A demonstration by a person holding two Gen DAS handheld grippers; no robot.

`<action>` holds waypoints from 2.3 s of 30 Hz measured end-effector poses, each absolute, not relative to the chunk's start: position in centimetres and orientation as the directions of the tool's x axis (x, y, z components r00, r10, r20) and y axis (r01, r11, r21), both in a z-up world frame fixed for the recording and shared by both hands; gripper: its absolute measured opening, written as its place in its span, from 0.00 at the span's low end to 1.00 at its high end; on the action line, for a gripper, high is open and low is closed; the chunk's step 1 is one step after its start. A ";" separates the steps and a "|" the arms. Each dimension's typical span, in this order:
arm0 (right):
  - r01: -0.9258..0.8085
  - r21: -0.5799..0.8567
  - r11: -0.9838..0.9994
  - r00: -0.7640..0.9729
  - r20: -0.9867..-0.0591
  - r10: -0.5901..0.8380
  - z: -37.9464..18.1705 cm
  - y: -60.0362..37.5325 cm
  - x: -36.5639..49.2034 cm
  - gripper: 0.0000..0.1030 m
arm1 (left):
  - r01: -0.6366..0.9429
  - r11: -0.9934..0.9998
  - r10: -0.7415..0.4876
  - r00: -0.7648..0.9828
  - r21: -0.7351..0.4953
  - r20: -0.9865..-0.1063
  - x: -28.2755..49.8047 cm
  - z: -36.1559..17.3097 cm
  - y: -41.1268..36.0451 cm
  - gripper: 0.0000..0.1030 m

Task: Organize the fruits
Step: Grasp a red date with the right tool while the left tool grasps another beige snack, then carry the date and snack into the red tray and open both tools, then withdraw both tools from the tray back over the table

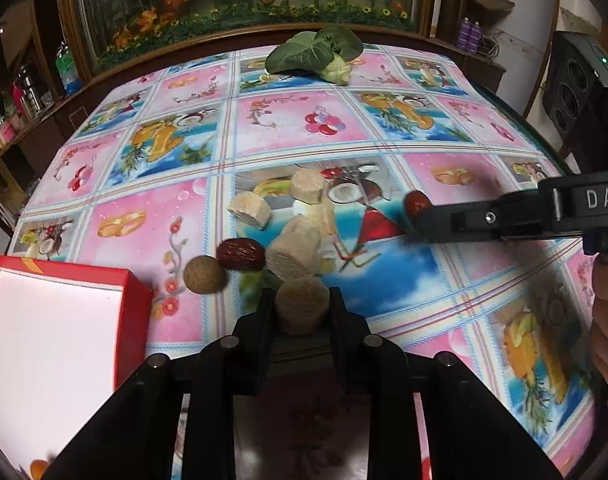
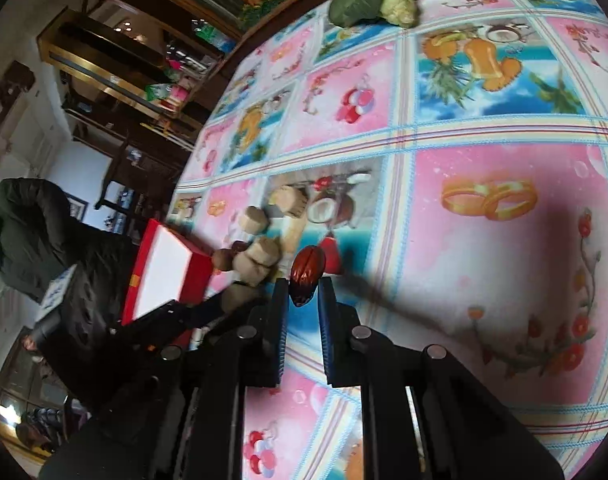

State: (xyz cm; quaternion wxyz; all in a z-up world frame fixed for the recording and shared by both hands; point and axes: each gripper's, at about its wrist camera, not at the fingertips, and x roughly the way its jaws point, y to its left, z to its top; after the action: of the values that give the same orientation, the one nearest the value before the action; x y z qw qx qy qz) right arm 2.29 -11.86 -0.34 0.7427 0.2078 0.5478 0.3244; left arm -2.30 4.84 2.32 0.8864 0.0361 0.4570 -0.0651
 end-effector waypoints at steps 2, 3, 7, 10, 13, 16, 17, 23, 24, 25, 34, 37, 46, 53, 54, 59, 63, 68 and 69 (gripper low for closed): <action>-0.247 0.671 0.699 0.189 -0.674 0.714 -0.3 -11.9 2.3 0.16 | 0.147 0.989 -0.092 0.576 -0.008 -0.812 -2.7 2.6 4.8 0.24; -0.245 0.675 0.696 0.189 -0.670 0.717 -0.2 -12.0 2.3 0.16 | 0.146 0.989 -0.097 0.580 -0.013 -0.809 -2.9 2.8 4.8 0.24; -0.253 0.687 0.681 0.191 -0.654 0.732 0.3 -11.9 2.0 0.16 | 0.152 0.988 -0.120 0.597 -0.035 -0.793 -4.6 4.0 5.2 0.24; -0.306 0.680 0.667 0.201 -0.638 0.743 1.5 -11.4 1.1 0.16 | 0.151 0.988 -0.110 0.620 -0.019 -0.777 -6.5 5.1 5.8 0.24; -0.419 0.650 0.634 0.221 -0.604 0.766 3.4 -10.6 -0.6 0.16 | 0.131 0.991 -0.115 0.644 -0.039 -0.756 -8.5 6.0 6.9 0.24; -0.511 0.604 0.612 0.234 -0.587 0.775 4.8 -9.5 -2.3 0.16 | 0.110 0.993 -0.113 0.660 -0.053 -0.743 -10.4 6.6 8.0 0.24; -0.534 0.599 0.597 0.227 -0.578 0.784 5.1 -9.0 -2.8 0.16 | 0.101 0.994 -0.104 0.664 -0.049 -0.740 -10.9 6.8 8.4 0.24; -0.643 0.517 0.565 0.180 -0.615 0.768 5.6 -2.7 -6.0 0.16 | 0.017 0.999 -0.037 0.684 -0.035 -0.728 -13.9 7.7 13.1 0.24; -0.659 0.498 0.563 0.175 -0.627 0.759 5.5 -1.2 -6.6 0.16 | 0.000 0.999 -0.023 0.682 -0.032 -0.731 -14.4 7.7 14.2 0.24; -0.664 0.494 0.561 0.166 -0.634 0.755 5.3 0.0 -6.9 0.16 | -0.027 0.999 0.000 0.681 -0.025 -0.732 -14.8 7.7 15.4 0.24; -0.692 0.451 0.564 0.134 -0.687 0.714 4.0 11.8 -8.4 0.16 | -0.247 0.969 0.166 0.641 0.004 -0.749 -16.4 6.9 24.4 0.24; -0.687 0.401 0.606 0.155 -0.733 0.662 2.9 14.7 -8.2 0.16 | -0.268 0.963 0.184 0.618 0.015 -0.764 -15.5 6.2 24.9 0.24; -0.702 0.330 0.631 0.138 -0.806 0.576 0.6 16.7 -8.0 0.17 | -0.306 0.951 0.195 0.510 0.036 -0.837 -12.6 3.4 26.3 0.25; -0.712 0.335 0.617 0.136 -0.796 0.589 1.6 14.8 -7.7 0.17 | -0.342 0.938 0.240 0.511 0.061 -0.826 -13.3 4.5 25.8 0.39; -0.711 0.338 0.616 0.146 -0.787 0.599 2.2 13.8 -7.5 0.17 | -0.341 0.938 0.242 0.520 0.061 -0.819 -13.4 4.9 25.4 0.39; -0.665 0.387 0.639 0.197 -0.735 0.649 4.4 7.5 -5.5 0.17 | -0.257 0.965 0.206 0.592 0.059 -0.780 -13.2 7.0 21.6 0.45; -0.596 0.370 0.713 0.295 -0.725 0.623 4.7 0.2 -3.1 0.17 | -0.167 0.985 0.143 0.615 0.049 -0.776 -12.1 7.5 18.1 0.45; -0.541 0.362 0.759 0.288 -0.768 0.572 2.9 -5.1 -0.9 0.17 | -0.097 0.995 0.088 0.620 0.035 -0.780 -10.9 7.4 14.7 0.45; -0.520 0.358 0.776 0.292 -0.779 0.555 2.4 -5.7 -0.5 0.17 | -0.086 0.996 0.075 0.617 0.027 -0.783 -10.8 7.3 14.2 0.45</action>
State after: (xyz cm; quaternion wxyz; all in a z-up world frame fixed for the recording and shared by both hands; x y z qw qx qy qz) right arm -0.46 -5.74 2.38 0.8036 0.0179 0.4920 0.3345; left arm -10.83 14.22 7.31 0.8993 -0.0067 0.4351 0.0449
